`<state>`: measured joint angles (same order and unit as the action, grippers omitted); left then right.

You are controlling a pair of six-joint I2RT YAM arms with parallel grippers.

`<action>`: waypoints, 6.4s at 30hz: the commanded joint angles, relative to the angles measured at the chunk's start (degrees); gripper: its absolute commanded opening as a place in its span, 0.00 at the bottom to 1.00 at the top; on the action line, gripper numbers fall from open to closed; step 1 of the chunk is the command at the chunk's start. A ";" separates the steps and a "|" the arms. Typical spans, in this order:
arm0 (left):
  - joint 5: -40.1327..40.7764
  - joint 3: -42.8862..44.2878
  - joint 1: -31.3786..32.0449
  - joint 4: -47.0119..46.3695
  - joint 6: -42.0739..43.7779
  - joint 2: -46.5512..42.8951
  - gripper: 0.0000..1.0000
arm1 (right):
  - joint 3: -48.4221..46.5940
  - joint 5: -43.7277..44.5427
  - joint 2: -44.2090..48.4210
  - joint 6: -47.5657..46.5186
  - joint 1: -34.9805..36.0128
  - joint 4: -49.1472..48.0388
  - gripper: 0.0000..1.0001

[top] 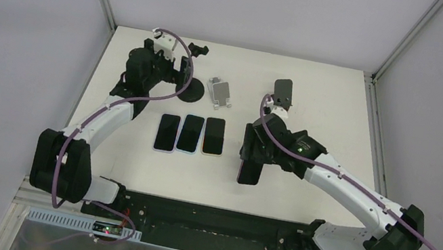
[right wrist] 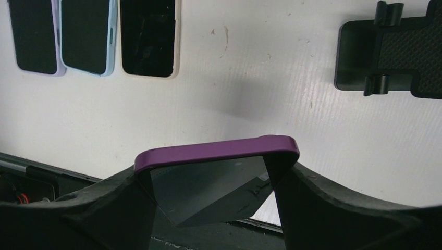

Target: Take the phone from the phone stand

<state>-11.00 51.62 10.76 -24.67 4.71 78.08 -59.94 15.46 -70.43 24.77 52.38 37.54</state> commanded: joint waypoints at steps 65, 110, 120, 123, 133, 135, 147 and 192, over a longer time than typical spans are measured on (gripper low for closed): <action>17.79 0.05 -0.31 35.92 -5.94 -22.73 0.99 | -30.59 -2.84 -47.31 -3.92 -12.84 0.76 0.00; 17.73 -0.28 -0.31 35.91 -5.24 -23.64 0.99 | -33.34 6.05 -50.70 -3.05 -10.08 7.01 0.82; 18.10 -0.29 -0.31 35.92 -4.07 -23.43 0.99 | -34.31 6.60 -47.03 -3.09 -10.25 8.44 0.83; 18.94 -0.29 -0.31 35.92 -4.52 -22.81 0.99 | -36.28 5.49 -43.93 -3.49 -10.72 10.21 0.83; 23.58 1.09 -0.22 38.86 -11.49 -20.02 0.99 | -41.60 -26.89 -37.92 3.42 -18.61 17.13 0.84; 23.55 2.98 -0.20 42.20 -13.30 -18.98 0.99 | -42.14 -31.89 -36.75 5.53 -20.71 17.11 0.84; 14.18 4.83 -0.17 59.65 -17.23 -24.37 0.99 | -35.22 -11.88 -17.08 -0.69 -25.60 14.53 0.85; 20.79 18.16 -0.22 70.93 -14.99 -45.31 0.99 | 7.30 18.78 42.37 -2.66 -25.67 -3.40 0.99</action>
<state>8.05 69.34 10.79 46.63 -9.96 33.69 -52.66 31.62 -27.66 23.40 26.85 36.45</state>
